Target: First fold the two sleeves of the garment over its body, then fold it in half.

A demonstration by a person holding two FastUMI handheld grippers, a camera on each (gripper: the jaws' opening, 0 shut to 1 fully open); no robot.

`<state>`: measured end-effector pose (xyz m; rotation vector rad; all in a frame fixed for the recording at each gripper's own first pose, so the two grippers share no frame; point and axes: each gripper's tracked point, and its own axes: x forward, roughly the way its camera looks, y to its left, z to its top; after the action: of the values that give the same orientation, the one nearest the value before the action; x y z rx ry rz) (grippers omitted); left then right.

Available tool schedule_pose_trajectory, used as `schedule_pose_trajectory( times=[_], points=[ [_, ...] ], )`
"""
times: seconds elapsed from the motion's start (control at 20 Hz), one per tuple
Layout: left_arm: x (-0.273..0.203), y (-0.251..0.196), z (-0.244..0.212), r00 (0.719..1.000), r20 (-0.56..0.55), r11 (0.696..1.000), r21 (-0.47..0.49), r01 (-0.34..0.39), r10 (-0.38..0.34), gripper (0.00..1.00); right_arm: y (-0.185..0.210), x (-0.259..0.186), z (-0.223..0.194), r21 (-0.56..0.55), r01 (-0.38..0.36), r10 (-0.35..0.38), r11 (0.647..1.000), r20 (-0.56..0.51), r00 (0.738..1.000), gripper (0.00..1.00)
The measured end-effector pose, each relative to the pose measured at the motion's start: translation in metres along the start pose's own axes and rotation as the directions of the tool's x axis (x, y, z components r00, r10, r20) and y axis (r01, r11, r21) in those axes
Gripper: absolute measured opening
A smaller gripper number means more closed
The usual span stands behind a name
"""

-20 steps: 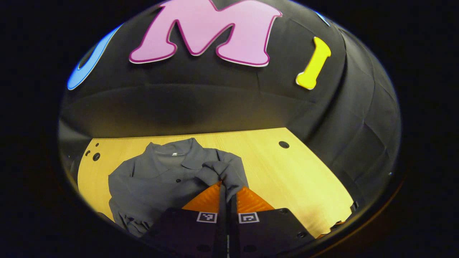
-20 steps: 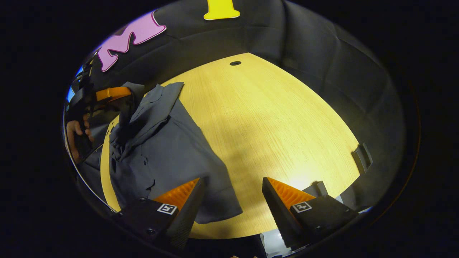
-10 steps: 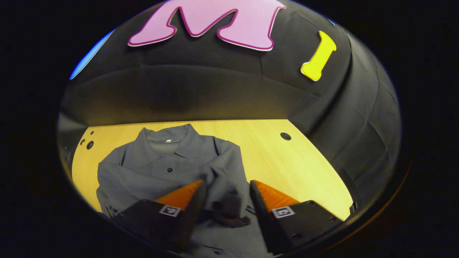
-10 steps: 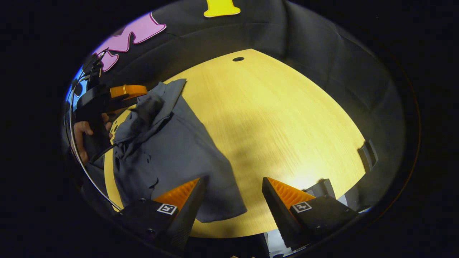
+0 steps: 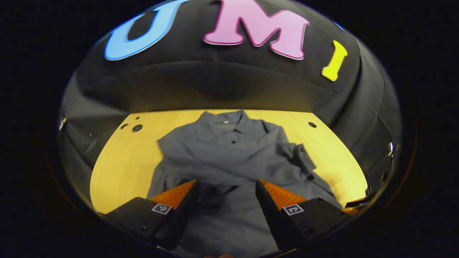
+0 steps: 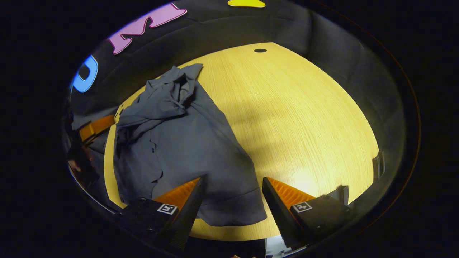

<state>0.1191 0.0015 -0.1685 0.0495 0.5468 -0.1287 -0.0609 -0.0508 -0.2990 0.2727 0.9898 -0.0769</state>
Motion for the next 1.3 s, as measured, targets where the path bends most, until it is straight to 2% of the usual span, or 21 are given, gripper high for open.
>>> schedule_pose_trajectory(
  times=[0.15,0.3,0.45,0.6,0.7,0.75,0.8,0.85,0.95,1.0,1.05,1.15,1.2,1.25,1.3],
  points=[
    [-0.031,0.051,-0.054,0.995,-0.064,0.996,-0.038,-0.084,0.081,0.96,-0.005,0.006,-0.010,0.046,0.013,-0.011,0.999,-0.033,0.999,0.99],
    [-0.059,0.092,-0.103,0.981,-0.120,0.986,-0.056,-0.157,0.149,0.96,-0.004,0.010,-0.019,0.020,0.027,-0.026,0.999,-0.061,0.998,0.99],
    [-0.078,0.117,-0.144,0.967,-0.170,0.974,-0.088,-0.207,0.190,0.96,0.003,0.013,-0.026,-0.044,0.015,-0.018,0.999,-0.086,0.996,0.99],
    [-0.086,0.132,-0.171,0.958,-0.206,0.964,-0.132,-0.230,0.200,0.96,0.021,0.013,-0.034,-0.091,-0.005,-0.006,0.996,-0.116,0.993,1.00],
    [-0.090,0.134,-0.178,0.959,-0.206,0.961,-0.155,-0.227,0.194,0.96,0.039,0.015,-0.037,-0.096,-0.028,0.016,0.995,-0.119,0.993,1.00],
    [-0.089,0.134,-0.180,0.961,-0.205,0.962,-0.161,-0.222,0.187,0.92,0.045,0.016,-0.038,-0.100,-0.031,0.019,0.994,-0.124,0.992,0.99],
    [-0.088,0.133,-0.182,0.962,-0.205,0.963,-0.165,-0.214,0.179,0.92,0.051,0.017,-0.039,-0.108,-0.033,0.019,0.994,-0.121,0.993,1.00],
    [-0.088,0.132,-0.184,0.965,-0.204,0.965,-0.171,-0.201,0.165,0.96,0.056,0.019,-0.040,-0.114,-0.036,0.022,0.993,-0.122,0.992,1.00],
    [-0.090,0.130,-0.188,0.971,-0.194,0.967,-0.184,-0.174,0.138,0.96,0.069,0.020,-0.042,-0.123,-0.047,0.032,0.991,-0.124,0.992,0.99],
    [-0.091,0.130,-0.190,0.972,-0.193,0.968,-0.184,-0.168,0.132,0.92,0.074,0.020,-0.043,-0.129,-0.051,0.035,0.990,-0.123,0.992,0.99],
    [-0.092,0.131,-0.193,0.972,-0.196,0.969,-0.184,-0.165,0.128,0.96,0.078,0.021,-0.045,-0.138,-0.051,0.034,0.989,-0.124,0.992,0.99],
    [-0.093,0.129,-0.198,0.972,-0.201,0.968,-0.193,-0.161,0.121,0.96,0.083,0.023,-0.049,-0.164,-0.032,0.012,0.986,-0.122,0.992,1.00],
    [-0.092,0.126,-0.201,0.973,-0.203,0.968,-0.200,-0.154,0.113,0.92,0.083,0.025,-0.050,-0.178,-0.019,-0.003,0.984,-0.120,0.993,1.00],
    [-0.091,0.123,-0.203,0.972,-0.208,0.968,-0.204,-0.148,0.105,0.96,0.085,0.024,-0.050,-0.191,-0.007,-0.016,0.982,-0.115,0.993,1.00],
    [-0.091,0.120,-0.207,0.972,-0.214,0.968,-0.205,-0.143,0.098,0.96,0.085,0.025,-0.051,-0.204,0.008,-0.032,0.979,-0.114,0.993,1.00]
  ],
)
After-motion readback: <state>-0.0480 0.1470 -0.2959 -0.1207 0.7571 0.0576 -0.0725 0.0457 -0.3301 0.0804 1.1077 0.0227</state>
